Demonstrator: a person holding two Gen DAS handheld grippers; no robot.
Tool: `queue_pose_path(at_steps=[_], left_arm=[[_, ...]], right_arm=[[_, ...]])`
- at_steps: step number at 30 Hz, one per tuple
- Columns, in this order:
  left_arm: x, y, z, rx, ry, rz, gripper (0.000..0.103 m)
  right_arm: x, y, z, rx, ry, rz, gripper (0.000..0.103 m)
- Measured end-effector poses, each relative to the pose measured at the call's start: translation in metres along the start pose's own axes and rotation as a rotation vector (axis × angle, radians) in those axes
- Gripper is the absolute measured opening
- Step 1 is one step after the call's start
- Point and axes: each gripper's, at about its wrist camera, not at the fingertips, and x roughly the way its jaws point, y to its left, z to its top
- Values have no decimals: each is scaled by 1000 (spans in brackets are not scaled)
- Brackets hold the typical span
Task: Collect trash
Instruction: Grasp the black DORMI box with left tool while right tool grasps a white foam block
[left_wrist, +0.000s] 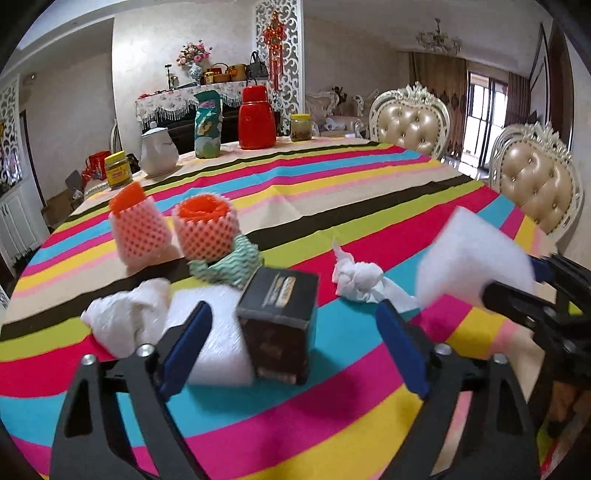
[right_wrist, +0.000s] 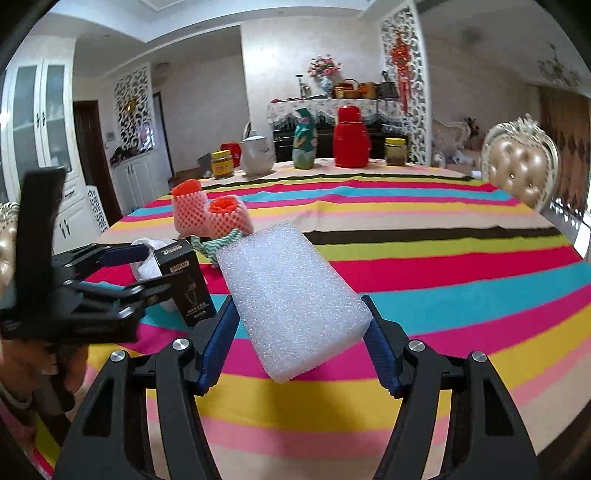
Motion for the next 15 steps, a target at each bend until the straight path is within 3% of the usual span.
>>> queue_pose_path(at_steps=[1,2,3,9,15], left_arm=[[5,-2,2,6,11,-1,73],[11,-6,3,12,33,-7,60],[15,-8,2,17,51,-13,42],[-3,-18,-14,44,-26,-40,41],[-20,-10,-25,-22,-44,-71,41]], right_arm=[[-2,-4,-2,17,-3,0,64],[-4,-5,-3,27,-7,0,64],[-6,-7,-5,37,-11,-1,64],[-7,-16,-10,94,-27,-2,64],[-7,-21,-9,118,-30,-13,64]])
